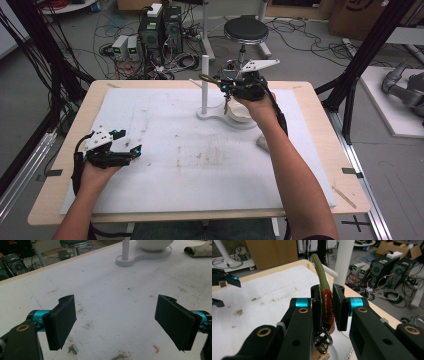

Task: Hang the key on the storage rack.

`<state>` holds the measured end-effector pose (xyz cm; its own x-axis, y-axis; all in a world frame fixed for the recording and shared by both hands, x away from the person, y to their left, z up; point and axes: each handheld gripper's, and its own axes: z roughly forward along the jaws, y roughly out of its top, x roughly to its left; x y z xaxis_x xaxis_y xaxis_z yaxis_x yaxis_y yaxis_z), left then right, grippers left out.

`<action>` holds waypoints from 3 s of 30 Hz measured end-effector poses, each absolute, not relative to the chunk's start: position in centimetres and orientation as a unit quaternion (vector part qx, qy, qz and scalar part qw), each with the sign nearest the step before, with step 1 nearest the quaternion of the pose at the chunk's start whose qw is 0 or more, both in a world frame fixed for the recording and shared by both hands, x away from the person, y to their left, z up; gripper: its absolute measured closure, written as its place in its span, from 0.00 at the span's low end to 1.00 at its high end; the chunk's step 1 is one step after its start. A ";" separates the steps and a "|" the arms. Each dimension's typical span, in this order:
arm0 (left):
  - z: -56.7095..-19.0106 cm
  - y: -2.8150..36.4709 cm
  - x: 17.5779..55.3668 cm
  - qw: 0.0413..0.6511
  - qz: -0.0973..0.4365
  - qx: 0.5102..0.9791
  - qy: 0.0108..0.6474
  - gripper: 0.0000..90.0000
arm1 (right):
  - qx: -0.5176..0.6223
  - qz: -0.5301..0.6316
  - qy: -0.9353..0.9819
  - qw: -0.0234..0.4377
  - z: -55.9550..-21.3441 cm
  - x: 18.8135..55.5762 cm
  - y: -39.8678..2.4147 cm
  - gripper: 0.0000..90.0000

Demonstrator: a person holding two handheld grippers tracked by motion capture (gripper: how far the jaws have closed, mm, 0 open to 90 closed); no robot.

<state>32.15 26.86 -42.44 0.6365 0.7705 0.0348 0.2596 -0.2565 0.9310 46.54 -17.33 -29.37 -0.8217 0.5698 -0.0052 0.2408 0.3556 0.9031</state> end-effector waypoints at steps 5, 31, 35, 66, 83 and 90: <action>-42.5 26.9 32.1 0.504 0.253 0.751 0.343 0.19 | 0.261 0.508 0.805 0.159 -29.2 46.8 -17.1 0.89; -42.5 26.9 32.0 0.503 0.253 0.753 0.341 0.19 | 0.320 0.481 0.799 0.167 -29.5 47.8 -16.1 0.89; -42.5 27.0 32.0 0.503 0.254 0.753 0.340 0.19 | 0.301 0.481 0.803 0.181 -29.4 47.4 -15.9 0.70; -42.1 26.5 32.0 0.506 0.256 0.753 0.333 0.19 | 0.278 0.486 0.784 0.267 -31.0 39.5 -23.2 0.40; -42.0 26.6 32.0 0.509 0.262 0.749 0.333 0.19 | 0.299 0.500 0.765 0.273 -34.5 35.3 -26.8 0.31; -42.0 26.9 32.1 0.509 0.262 0.748 0.337 0.19 | 0.308 0.502 0.760 0.276 -36.4 34.5 -27.2 0.25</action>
<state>32.07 26.89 -42.02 0.6352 0.7708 0.0481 0.2381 -0.2548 0.9372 34.48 -27.23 -36.40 -0.6578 0.7450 -0.1111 0.1898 0.3066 0.9327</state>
